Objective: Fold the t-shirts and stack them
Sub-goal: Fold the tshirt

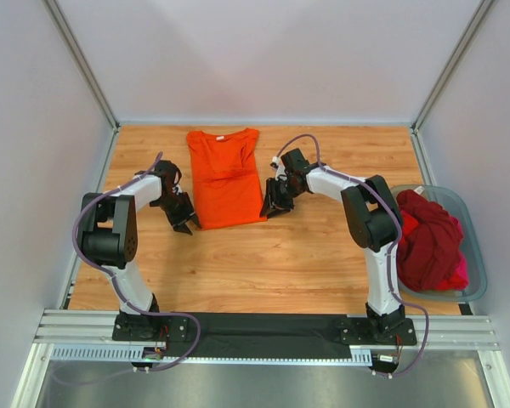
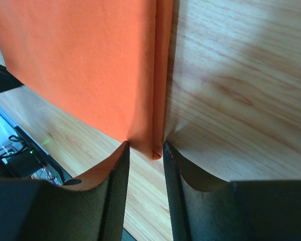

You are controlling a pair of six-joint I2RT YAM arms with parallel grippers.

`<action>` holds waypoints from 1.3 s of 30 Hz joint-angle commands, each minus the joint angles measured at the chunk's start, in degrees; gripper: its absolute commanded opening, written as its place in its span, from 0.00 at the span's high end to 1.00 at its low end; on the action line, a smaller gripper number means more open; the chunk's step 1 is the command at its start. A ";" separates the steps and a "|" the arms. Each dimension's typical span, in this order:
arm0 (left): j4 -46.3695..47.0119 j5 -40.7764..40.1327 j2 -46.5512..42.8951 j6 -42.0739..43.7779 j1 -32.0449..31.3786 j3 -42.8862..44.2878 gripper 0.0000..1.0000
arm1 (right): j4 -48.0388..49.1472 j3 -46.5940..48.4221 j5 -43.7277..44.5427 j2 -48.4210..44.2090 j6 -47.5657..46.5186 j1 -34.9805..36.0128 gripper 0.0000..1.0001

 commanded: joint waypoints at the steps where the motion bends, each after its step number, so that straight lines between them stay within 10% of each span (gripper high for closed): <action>1: 3.34 -0.54 0.03 0.04 0.36 2.34 0.53 | 2.05 -1.43 1.95 -0.81 -0.54 0.83 0.69; 10: 4.84 2.09 1.00 0.57 0.36 1.47 0.55 | 2.31 -1.69 2.48 0.25 0.25 1.27 0.83; 16: -3.40 -0.70 0.38 -0.84 -0.17 0.32 0.90 | 0.29 -4.23 3.79 -1.86 -0.45 1.27 0.98; 29: -6.25 6.83 -20.52 -2.15 -5.52 -8.97 0.57 | 6.70 -35.25 5.64 -24.00 6.57 3.91 1.00; 39: 8.62 13.44 -14.13 -7.51 -16.40 -5.14 0.72 | 6.62 -47.13 10.56 -38.60 12.99 8.31 0.96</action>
